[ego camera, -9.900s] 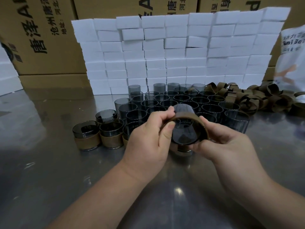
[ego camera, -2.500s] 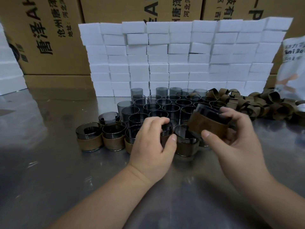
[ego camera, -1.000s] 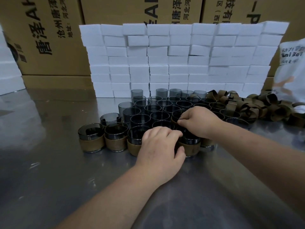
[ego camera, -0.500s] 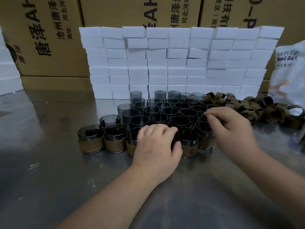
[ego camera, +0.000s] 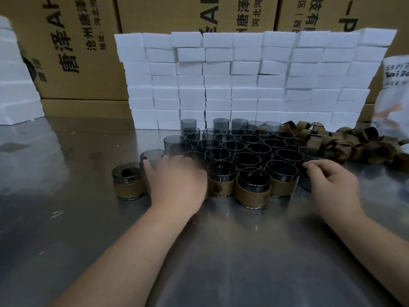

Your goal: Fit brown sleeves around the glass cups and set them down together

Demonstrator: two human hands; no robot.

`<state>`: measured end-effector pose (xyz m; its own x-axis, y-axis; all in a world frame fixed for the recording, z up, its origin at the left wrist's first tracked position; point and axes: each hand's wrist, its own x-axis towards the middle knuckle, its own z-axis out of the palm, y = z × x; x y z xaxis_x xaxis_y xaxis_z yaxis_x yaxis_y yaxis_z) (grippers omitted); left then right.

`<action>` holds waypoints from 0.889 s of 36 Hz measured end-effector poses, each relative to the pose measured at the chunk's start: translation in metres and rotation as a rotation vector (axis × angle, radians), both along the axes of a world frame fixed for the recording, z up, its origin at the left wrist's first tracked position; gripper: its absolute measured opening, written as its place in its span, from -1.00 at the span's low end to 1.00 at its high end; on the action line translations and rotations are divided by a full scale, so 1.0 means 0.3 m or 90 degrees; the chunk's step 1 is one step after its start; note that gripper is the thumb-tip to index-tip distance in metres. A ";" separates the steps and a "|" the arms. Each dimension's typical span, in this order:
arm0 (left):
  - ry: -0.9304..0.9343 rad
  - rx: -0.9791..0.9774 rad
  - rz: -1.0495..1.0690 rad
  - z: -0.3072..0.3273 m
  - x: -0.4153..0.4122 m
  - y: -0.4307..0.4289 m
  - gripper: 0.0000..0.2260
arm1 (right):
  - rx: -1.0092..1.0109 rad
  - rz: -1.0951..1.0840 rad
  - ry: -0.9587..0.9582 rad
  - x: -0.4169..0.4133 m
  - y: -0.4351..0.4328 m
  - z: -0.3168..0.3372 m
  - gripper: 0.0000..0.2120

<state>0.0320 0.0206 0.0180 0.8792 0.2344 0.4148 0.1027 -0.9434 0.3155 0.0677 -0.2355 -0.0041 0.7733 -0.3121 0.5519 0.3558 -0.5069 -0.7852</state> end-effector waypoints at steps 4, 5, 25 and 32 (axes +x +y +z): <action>0.017 -0.005 -0.027 -0.004 0.007 -0.004 -0.70 | -0.003 0.017 0.016 -0.001 0.000 0.000 -0.82; 0.016 -0.009 -0.030 -0.004 0.007 -0.004 -0.72 | -0.005 0.021 0.019 -0.001 0.000 -0.001 -0.81; -0.026 0.000 -0.059 -0.020 0.017 -0.012 -0.68 | 0.024 0.035 0.016 0.010 0.000 -0.010 -0.71; -0.020 -0.003 -0.059 -0.020 0.015 -0.014 -0.69 | 0.045 0.029 -0.012 0.023 -0.015 -0.020 -0.75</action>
